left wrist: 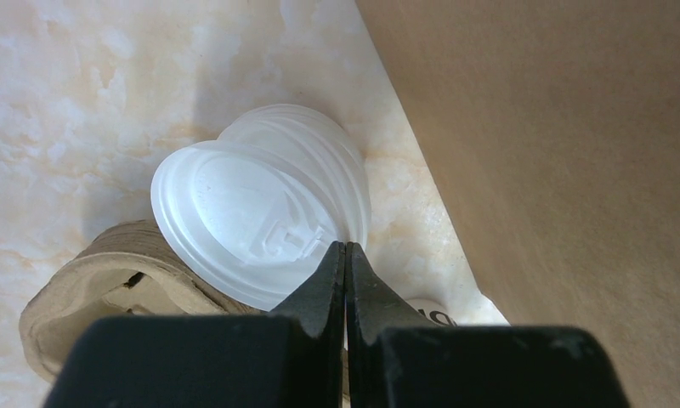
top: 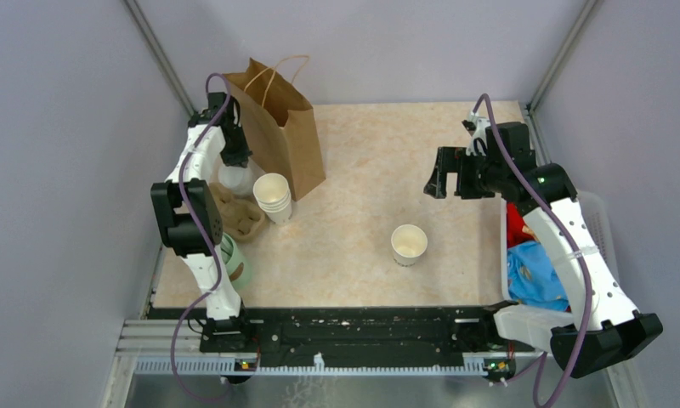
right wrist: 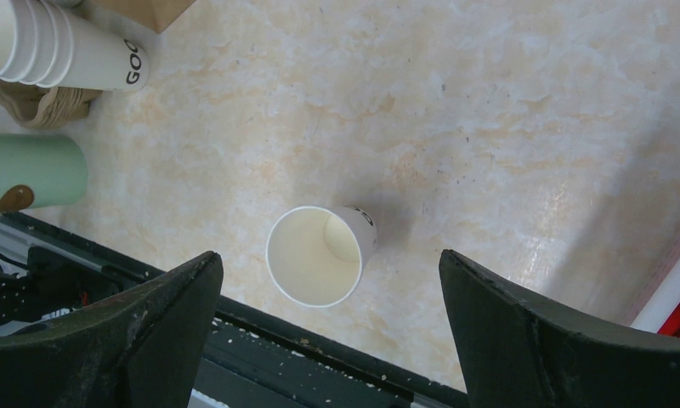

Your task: Pack the takeout coffee

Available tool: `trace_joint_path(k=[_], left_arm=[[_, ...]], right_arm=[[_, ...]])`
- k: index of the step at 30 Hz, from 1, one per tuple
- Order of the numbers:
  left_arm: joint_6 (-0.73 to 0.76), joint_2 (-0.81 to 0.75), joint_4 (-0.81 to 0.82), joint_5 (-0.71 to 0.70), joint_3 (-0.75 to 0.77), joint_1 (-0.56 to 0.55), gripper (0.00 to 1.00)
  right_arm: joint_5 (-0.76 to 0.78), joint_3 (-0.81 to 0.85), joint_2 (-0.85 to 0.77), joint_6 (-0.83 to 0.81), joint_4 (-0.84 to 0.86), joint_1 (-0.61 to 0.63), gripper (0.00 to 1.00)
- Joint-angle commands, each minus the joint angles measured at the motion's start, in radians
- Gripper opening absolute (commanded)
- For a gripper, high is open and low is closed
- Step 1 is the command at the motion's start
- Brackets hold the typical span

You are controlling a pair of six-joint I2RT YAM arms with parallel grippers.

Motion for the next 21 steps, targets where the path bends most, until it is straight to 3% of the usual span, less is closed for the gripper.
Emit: trace_joint_path(k=[1, 8, 16, 21], left_arm=[[0.022, 0.024, -0.005, 0.02, 0.045, 0.013, 0.03], [0.037, 0.048, -0.009, 0.023, 0.056, 0.014, 0.06], [0.042, 0.034, -0.034, 0.015, 0.098, 0.014, 0.31], [0.058, 0.013, -0.049, 0.011, 0.097, 0.015, 0.36]], right_arm=[[-0.012, 0.022, 0.007, -0.008, 0.035, 0.01, 0.97], [-0.011, 0.015, 0.008, -0.007, 0.037, 0.01, 0.97], [-0.013, 0.012, 0.01, -0.007, 0.039, 0.01, 0.97], [-0.016, 0.004, 0.007, -0.005, 0.044, 0.01, 0.97]])
